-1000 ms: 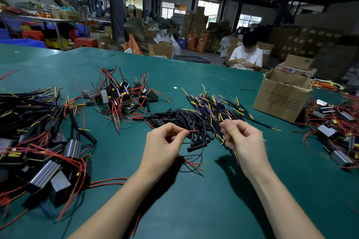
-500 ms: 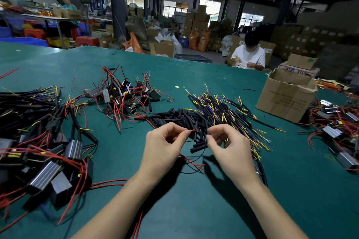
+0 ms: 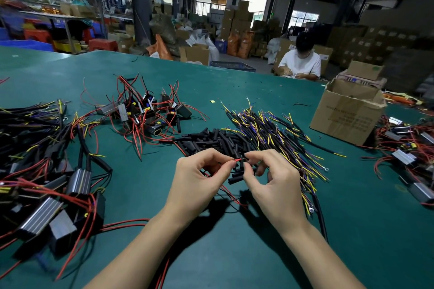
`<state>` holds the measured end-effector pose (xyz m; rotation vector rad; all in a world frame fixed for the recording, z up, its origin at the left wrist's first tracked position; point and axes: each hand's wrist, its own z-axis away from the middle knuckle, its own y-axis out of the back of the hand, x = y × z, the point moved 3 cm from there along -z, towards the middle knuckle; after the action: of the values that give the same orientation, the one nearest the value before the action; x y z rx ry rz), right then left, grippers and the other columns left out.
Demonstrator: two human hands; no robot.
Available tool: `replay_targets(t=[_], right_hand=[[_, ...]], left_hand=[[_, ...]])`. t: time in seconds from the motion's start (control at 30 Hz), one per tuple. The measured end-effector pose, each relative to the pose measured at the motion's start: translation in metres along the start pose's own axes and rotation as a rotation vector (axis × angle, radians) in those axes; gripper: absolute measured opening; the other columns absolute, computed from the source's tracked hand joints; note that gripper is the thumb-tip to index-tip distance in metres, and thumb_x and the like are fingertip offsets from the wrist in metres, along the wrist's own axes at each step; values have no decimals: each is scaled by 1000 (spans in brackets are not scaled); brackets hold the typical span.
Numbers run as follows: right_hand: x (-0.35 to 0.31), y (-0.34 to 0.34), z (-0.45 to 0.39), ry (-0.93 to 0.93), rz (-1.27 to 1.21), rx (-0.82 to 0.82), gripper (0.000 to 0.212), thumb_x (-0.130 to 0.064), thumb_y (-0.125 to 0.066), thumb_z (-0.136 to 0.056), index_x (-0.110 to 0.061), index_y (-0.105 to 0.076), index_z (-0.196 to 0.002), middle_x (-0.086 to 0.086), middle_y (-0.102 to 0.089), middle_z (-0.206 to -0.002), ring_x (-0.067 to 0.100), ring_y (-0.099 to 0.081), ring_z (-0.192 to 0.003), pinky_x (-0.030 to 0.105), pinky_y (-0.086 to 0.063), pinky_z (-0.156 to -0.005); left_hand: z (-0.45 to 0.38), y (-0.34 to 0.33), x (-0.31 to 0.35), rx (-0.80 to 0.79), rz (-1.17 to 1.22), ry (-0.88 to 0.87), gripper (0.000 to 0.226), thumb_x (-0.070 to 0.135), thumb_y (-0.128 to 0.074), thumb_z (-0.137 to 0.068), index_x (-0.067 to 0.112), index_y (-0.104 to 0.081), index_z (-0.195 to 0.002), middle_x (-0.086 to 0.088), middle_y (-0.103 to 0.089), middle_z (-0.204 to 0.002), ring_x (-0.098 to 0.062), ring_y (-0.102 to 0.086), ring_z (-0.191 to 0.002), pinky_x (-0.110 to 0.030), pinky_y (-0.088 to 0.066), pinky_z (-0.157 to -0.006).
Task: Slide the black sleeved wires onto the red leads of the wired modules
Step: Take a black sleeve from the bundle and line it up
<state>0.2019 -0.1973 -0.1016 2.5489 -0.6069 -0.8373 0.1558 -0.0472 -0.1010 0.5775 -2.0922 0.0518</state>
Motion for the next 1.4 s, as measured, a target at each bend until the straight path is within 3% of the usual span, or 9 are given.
replay_targets(t=[0.23, 0.53, 0.7, 0.97, 1.07, 1.2, 1.27, 1.4], right_hand=[[-5, 3, 0, 36, -12, 53, 5, -10, -65, -81, -15, -68, -82, -9, -59, -76, 3, -50, -65, 12, -34, -61], [-8, 0, -3, -53, -160, 52, 11, -5, -66, -78, -16, -67, -74, -11, -61, -70, 8, -54, -64, 10, -35, -59], [-6, -2, -2, -124, -238, -2, 17, -2, -69, -80, -18, -68, -75, -11, -62, -70, 9, -55, -64, 14, -38, -57], [-5, -3, -1, -200, -275, -35, 19, -4, -68, -82, -17, -63, -69, -14, -58, -62, 4, -48, -57, 12, -34, -54], [-4, -4, -1, -256, -300, -46, 21, -5, -66, -82, -17, -60, -66, -16, -55, -59, 3, -47, -57, 12, -34, -54], [-7, 2, -8, -117, -168, -122, 6, -14, -65, -82, -20, -65, -80, -15, -60, -75, 6, -54, -69, 11, -35, -60], [-1, 7, -12, -103, -164, -56, 7, -17, -66, -84, -18, -67, -90, -12, -61, -82, 9, -55, -71, 12, -36, -61], [21, 14, -18, -280, -200, 127, 15, -9, -66, -88, -13, -65, -73, -12, -56, -61, 5, -46, -55, 17, -33, -55]], left_hand=[[1, 1, 2, -6, 7, -8, 9, 13, -73, -82, 17, -72, -73, -4, -67, -63, -15, -53, -55, -31, -44, -53], [-1, 3, -3, 14, 12, 16, 8, 13, -73, -81, 15, -72, -74, -5, -67, -63, -21, -55, -57, -24, -43, -54], [-2, 4, -4, 17, 40, 43, 9, 11, -73, -81, 14, -72, -73, -1, -65, -61, -5, -48, -53, -14, -37, -52], [-2, 4, -5, 17, 9, 28, 9, 14, -74, -81, 18, -73, -73, -3, -67, -64, -10, -53, -57, -19, -42, -54], [-1, 3, -4, 11, -10, 12, 10, 14, -74, -81, 18, -72, -72, 0, -66, -62, -4, -51, -55, -17, -40, -54], [-1, 3, -5, 43, 20, 48, 11, 13, -74, -81, 17, -72, -71, 9, -59, -54, -3, -46, -50, -17, -38, -50], [-2, 4, -7, 85, 70, 101, 12, 13, -73, -81, 16, -71, -70, 12, -56, -52, -4, -44, -49, -18, -38, -48], [-4, 7, -11, 156, 135, 186, 12, 13, -71, -83, 14, -70, -71, 13, -54, -47, -2, -43, -46, -15, -36, -48]])
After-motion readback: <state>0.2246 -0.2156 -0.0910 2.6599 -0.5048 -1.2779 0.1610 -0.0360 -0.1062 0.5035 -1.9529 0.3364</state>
